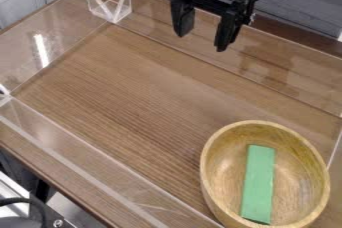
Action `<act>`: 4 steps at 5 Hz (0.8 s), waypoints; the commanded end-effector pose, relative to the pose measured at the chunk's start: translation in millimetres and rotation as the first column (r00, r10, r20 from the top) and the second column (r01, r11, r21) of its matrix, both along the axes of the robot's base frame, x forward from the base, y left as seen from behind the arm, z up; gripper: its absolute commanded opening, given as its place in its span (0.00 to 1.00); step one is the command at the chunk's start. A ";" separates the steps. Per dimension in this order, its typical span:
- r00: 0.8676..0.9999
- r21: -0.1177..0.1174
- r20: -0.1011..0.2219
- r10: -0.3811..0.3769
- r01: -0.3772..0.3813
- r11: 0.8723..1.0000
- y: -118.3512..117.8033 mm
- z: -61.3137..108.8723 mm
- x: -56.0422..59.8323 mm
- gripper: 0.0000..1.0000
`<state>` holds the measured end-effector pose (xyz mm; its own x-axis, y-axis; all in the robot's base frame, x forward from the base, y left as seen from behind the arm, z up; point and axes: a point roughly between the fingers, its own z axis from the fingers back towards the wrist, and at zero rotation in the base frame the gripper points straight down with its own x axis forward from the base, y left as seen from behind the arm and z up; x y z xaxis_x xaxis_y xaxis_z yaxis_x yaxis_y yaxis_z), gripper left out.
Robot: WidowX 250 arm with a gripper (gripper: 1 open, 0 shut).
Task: Remove the green block from inside the brown bowl and put it on the table
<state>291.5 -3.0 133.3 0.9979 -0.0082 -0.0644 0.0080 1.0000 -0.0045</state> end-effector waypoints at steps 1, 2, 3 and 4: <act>1.000 -0.009 -0.018 -0.020 0.019 1.000 -25.8 -6.5 -14.9 1.00; 0.998 -0.019 -0.045 -0.047 0.046 0.999 -65.0 -18.6 -41.6 1.00; 0.997 -0.029 -0.031 -0.072 0.071 0.997 -107.8 -25.1 -60.8 1.00; 0.997 -0.033 0.001 -0.078 0.078 0.996 -133.8 -36.4 -71.1 1.00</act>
<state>214.7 -136.9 84.7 0.9889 -0.0951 -0.1144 0.0933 0.9954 -0.0205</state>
